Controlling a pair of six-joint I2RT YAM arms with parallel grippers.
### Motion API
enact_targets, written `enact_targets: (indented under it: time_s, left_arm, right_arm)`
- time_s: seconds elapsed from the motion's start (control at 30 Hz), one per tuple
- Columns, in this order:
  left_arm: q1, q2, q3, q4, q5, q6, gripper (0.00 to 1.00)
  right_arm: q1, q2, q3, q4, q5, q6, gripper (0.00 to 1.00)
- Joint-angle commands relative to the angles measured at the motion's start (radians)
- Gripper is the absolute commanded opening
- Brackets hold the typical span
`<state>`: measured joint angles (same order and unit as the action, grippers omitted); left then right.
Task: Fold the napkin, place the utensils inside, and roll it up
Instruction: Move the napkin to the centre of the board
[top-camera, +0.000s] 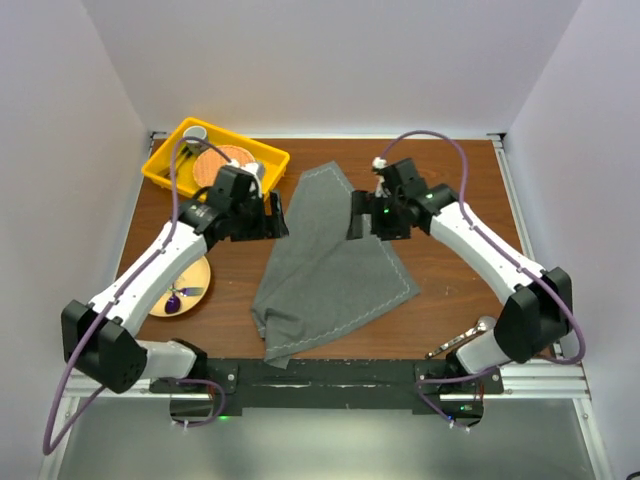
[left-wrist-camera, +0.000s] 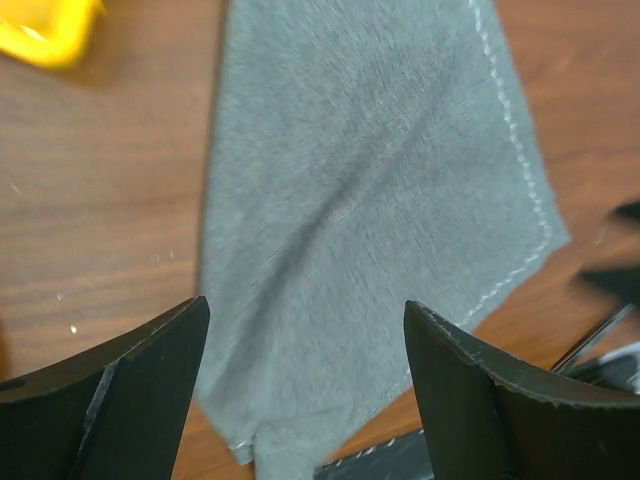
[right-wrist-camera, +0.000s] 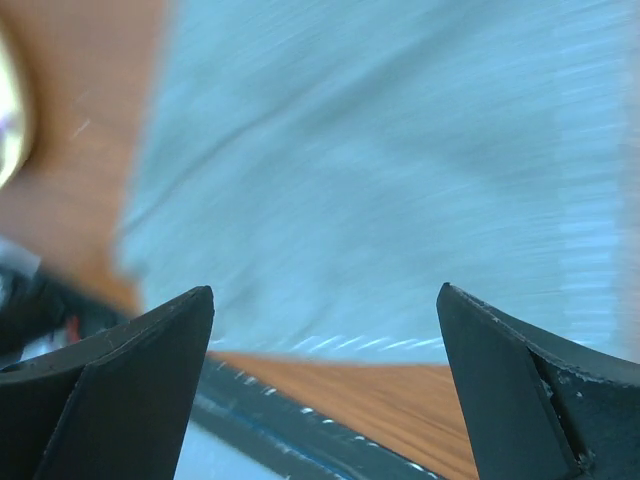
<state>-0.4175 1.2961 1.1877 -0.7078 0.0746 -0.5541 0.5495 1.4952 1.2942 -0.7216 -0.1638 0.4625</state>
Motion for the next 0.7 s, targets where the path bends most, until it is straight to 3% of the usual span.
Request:
enact_targets:
  time_s: [0.0, 0.13, 0.27, 0.4, 0.6, 0.67]
  left_arm:
    - [-0.099, 0.002, -0.014, -0.058, -0.058, 0.112, 0.82]
    - [-0.23, 0.003, -0.076, -0.058, -0.035, 0.181, 0.75]
    - [-0.342, -0.018, -0.138, -0.059, -0.025, 0.194, 0.7]
    - [-0.356, -0.069, -0.229, -0.022, -0.006, 0.116, 0.69]
    - [-0.356, -0.083, -0.247, 0.002, -0.025, 0.037, 0.68]
    - [-0.356, -0.078, -0.237, -0.015, -0.039, 0.046, 0.66]
  right_arm:
    - [-0.138, 0.057, 0.022, -0.186, 0.162, 0.002, 0.97]
    - [-0.163, 0.102, 0.033, -0.294, 0.319, -0.056, 0.87]
    - [-0.163, 0.05, -0.089, -0.283, 0.337, -0.041, 0.75]
    - [-0.166, -0.012, -0.229, -0.198, 0.27, 0.007, 0.71]
    - [-0.168, -0.016, -0.346, -0.122, 0.256, 0.028, 0.68]
    - [-0.169, -0.023, -0.38, -0.085, 0.265, 0.033, 0.62]
